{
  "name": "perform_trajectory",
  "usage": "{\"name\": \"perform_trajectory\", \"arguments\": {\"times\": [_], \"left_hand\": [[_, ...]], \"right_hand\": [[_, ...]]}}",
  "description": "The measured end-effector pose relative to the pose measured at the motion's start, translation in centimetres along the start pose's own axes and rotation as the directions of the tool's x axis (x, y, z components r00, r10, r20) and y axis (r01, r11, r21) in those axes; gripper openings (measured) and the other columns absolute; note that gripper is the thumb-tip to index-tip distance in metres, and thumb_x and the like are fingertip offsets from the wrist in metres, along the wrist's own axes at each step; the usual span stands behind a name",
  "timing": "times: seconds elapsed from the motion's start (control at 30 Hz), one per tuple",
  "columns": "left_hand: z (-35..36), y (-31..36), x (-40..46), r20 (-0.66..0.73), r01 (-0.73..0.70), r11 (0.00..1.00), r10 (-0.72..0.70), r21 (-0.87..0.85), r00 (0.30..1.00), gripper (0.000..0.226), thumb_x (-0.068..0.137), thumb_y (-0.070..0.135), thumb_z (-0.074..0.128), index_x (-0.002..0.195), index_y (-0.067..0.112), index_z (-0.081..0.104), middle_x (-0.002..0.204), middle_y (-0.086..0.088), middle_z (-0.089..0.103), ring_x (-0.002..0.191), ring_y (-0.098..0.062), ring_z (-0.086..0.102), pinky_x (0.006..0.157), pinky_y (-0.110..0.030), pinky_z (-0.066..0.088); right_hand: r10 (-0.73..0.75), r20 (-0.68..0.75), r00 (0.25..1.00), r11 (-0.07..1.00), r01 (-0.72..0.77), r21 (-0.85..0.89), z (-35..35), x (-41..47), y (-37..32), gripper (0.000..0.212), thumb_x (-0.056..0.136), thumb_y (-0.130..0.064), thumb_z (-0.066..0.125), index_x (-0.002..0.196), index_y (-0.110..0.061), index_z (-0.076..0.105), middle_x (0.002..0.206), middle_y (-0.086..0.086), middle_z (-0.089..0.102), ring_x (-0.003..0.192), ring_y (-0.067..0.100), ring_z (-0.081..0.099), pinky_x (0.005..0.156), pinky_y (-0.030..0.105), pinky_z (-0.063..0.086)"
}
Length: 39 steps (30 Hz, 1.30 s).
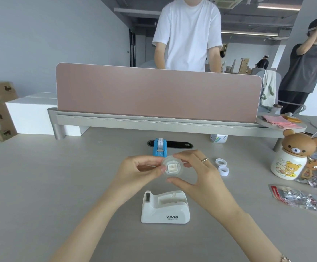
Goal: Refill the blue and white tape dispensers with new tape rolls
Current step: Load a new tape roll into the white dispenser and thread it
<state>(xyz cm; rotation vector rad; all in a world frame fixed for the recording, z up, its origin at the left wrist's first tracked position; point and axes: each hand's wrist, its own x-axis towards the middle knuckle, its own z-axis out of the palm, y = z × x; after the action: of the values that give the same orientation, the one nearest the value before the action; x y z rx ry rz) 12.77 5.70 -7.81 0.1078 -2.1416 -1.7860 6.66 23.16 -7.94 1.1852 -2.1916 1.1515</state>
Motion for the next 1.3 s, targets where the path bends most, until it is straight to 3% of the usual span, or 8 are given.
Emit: {"name": "perform_trajectory", "arguments": {"times": [0.07, 0.17, 0.37, 0.53, 0.67, 0.9, 1.1, 1.3], "left_hand": [[-0.1, 0.0, 0.0, 0.011, 0.007, 1.000, -0.007, -0.021, 1.000, 0.019, 0.078, 0.016, 0.075, 0.097, 0.018, 0.077, 0.094, 0.000, 0.078, 0.090, -0.020, 0.074, 0.092, -0.039, 0.056], [-0.1, -0.1, 0.0, 0.045, 0.009, 1.000, -0.008, -0.022, 0.999, 0.018, 0.079, 0.016, 0.074, 0.096, 0.019, 0.077, 0.096, 0.000, 0.078, 0.091, -0.020, 0.074, 0.093, -0.040, 0.055], [0.2, 0.0, 0.0, 0.012, -0.059, 0.998, 0.059, 0.002, 0.998, 0.022, 0.080, 0.016, 0.073, 0.101, 0.025, 0.075, 0.098, 0.003, 0.077, 0.095, -0.010, 0.072, 0.094, -0.034, 0.054], [0.2, -0.1, -0.1, -0.004, -0.116, 0.993, 0.116, -0.003, 0.993, 0.029, 0.078, 0.028, 0.071, 0.106, 0.036, 0.072, 0.101, 0.006, 0.076, 0.098, -0.007, 0.070, 0.089, -0.020, 0.052], [0.3, -0.1, -0.3, -0.040, -0.132, 0.990, 0.130, -0.050, 0.991, 0.022, 0.083, 0.013, 0.068, 0.104, 0.016, 0.075, 0.100, 0.009, 0.077, 0.098, -0.006, 0.070, 0.080, -0.012, 0.052], [0.6, -0.5, -0.5, -0.006, -0.125, 0.988, 0.125, -0.093, 0.992, 0.030, 0.082, 0.010, 0.069, 0.111, 0.018, 0.071, 0.102, 0.006, 0.077, 0.100, -0.007, 0.070, 0.085, -0.016, 0.053], [0.0, -0.4, -0.5, 0.015, -0.143, 0.990, 0.143, -0.018, 0.990, 0.025, 0.081, 0.010, 0.071, 0.104, 0.021, 0.073, 0.095, 0.001, 0.077, 0.090, -0.012, 0.072, 0.081, -0.018, 0.053], [-0.8, -0.1, -0.7, 0.116, -0.160, 0.983, 0.149, 0.087, 0.982, 0.024, 0.082, 0.015, 0.071, 0.104, 0.025, 0.071, 0.099, -0.002, 0.075, 0.093, -0.018, 0.070, 0.087, -0.025, 0.052]], "right_hand": [[0.044, -0.023, 0.999, 0.997, -0.042, 0.067, -0.3, 0.1, 0.0, 0.039, 0.076, -0.024, 0.076, 0.109, -0.037, 0.060, 0.099, -0.032, 0.057, 0.096, -0.011, 0.054, 0.083, 0.000, 0.037], [0.119, -0.046, 0.992, 0.986, -0.112, 0.124, -0.8, 0.3, 0.2, 0.024, 0.081, -0.018, 0.071, 0.099, -0.033, 0.070, 0.095, -0.015, 0.068, 0.085, 0.007, 0.064, 0.078, 0.007, 0.045], [0.162, 0.086, 0.983, 0.964, -0.176, 0.199, -1.2, 0.4, 0.0, 0.035, 0.085, -0.014, 0.066, 0.106, -0.042, 0.064, 0.091, -0.009, 0.067, 0.086, 0.011, 0.063, 0.076, 0.011, 0.049], [0.202, 0.092, 0.975, 0.941, -0.219, 0.257, -1.1, 0.3, -0.3, 0.033, 0.085, -0.012, 0.066, 0.104, -0.039, 0.068, 0.089, -0.008, 0.068, 0.082, 0.008, 0.067, 0.074, 0.011, 0.050], [0.337, 0.084, 0.938, 0.845, -0.341, 0.412, -1.1, 0.4, -1.0, 0.030, 0.083, -0.009, 0.069, 0.089, -0.038, 0.071, 0.086, -0.013, 0.073, 0.069, 0.008, 0.072, 0.069, 0.015, 0.055], [0.467, 0.111, 0.877, 0.670, -0.433, 0.602, -0.8, 0.6, -0.8, 0.014, 0.083, -0.009, 0.069, 0.089, -0.021, 0.071, 0.084, 0.001, 0.076, 0.074, 0.016, 0.074, 0.067, 0.019, 0.058], [0.416, 0.228, 0.880, 0.697, -0.470, 0.541, -1.0, 0.5, -0.2, 0.019, 0.085, -0.009, 0.067, 0.101, -0.020, 0.068, 0.084, 0.007, 0.073, 0.076, 0.019, 0.074, 0.077, 0.031, 0.060], [0.351, 0.304, 0.886, 0.724, -0.462, 0.512, -1.5, 0.5, 0.1, 0.022, 0.088, -0.007, 0.062, 0.106, -0.017, 0.069, 0.090, 0.006, 0.074, 0.084, 0.017, 0.072, 0.073, 0.025, 0.059]]}}
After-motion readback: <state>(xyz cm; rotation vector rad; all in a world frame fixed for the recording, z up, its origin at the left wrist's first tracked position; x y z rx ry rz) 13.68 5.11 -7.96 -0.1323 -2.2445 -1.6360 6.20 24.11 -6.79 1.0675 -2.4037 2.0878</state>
